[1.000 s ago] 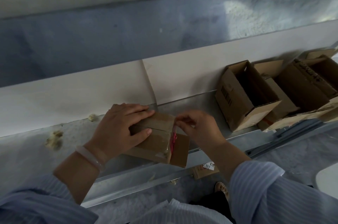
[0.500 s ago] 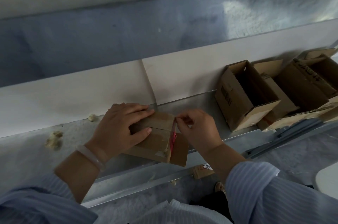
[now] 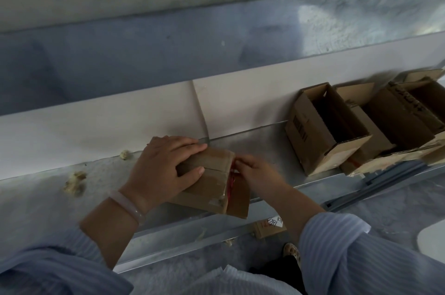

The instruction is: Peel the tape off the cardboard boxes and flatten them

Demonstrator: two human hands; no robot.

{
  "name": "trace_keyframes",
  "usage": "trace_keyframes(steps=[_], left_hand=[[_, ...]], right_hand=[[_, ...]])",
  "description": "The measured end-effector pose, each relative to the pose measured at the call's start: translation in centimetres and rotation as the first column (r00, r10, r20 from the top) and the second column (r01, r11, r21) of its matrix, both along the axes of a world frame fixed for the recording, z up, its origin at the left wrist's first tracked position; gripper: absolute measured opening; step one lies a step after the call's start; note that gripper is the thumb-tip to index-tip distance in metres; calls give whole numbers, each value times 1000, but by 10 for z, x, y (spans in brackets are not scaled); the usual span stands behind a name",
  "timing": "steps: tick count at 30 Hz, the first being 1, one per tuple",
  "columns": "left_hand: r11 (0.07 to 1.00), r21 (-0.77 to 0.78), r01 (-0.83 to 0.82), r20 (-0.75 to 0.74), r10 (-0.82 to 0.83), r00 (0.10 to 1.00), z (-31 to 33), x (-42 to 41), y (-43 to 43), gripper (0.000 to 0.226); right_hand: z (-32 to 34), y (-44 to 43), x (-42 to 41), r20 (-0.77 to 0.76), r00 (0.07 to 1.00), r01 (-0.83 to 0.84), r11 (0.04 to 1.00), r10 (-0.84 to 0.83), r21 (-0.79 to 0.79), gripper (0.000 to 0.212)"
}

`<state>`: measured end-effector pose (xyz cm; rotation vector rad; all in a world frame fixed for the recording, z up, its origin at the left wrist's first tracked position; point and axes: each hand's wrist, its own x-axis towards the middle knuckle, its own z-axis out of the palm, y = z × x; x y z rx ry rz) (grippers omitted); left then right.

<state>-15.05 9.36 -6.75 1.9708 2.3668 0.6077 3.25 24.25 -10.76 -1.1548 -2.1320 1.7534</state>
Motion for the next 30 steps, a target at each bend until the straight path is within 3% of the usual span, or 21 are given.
trace_keyframes(steps=[5,9,15,22,30], left_hand=[[999,-4,47,63,-47,997,1,-9,-5,47],[997,-3,80,86,-80,993,2,-16,-5,44],[995,-6,102,74,-101,992,2,-18,-4,44],[994,-8,108,53,-107,993,2,-18,-4,44],[995,3,101,45,-101,994,2,-17,-3,43]], right_hand=[[-7,8,8,63,985,-170,950,159,262,21],[-5,10,13,17,971,-227,891,240,394,21],[0,18,11,99,934,-318,673,344,668,18],[2,13,10,110,919,-331,591,378,736,24],[-3,3,12,23,959,-209,653,282,728,28]])
